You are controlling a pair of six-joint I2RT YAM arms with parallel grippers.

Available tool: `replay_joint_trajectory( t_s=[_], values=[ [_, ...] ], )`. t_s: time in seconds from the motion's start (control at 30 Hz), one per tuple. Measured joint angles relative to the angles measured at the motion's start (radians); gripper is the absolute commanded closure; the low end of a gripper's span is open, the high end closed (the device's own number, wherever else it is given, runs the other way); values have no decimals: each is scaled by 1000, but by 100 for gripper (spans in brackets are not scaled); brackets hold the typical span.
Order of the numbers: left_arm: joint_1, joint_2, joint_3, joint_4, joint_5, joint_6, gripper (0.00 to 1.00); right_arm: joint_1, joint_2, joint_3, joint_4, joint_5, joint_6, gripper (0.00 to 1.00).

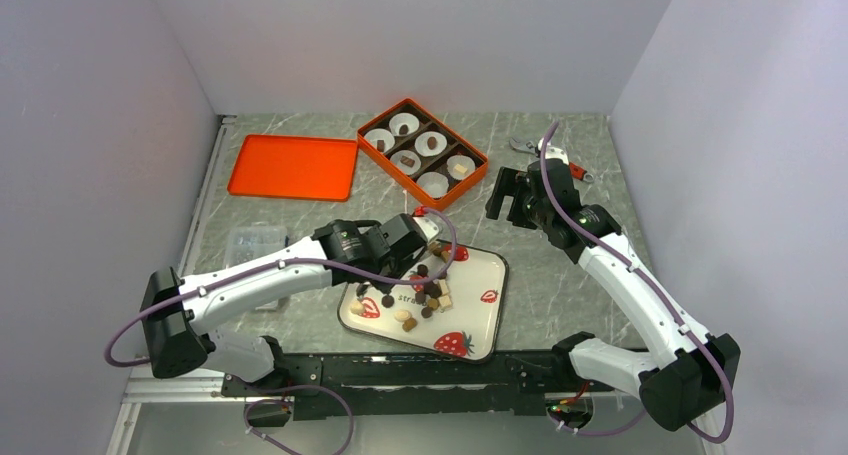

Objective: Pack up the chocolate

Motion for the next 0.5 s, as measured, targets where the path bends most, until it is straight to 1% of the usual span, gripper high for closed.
replay_joint_trajectory(
  t_s=[0.3, 0.5],
  values=[
    [12, -2, 76, -17, -16, 0, 71, 0, 0, 0, 0, 1, 0, 0],
    [92, 11, 159, -10, -7, 5, 70, 0, 0, 0, 0, 1, -1, 0]
  ],
)
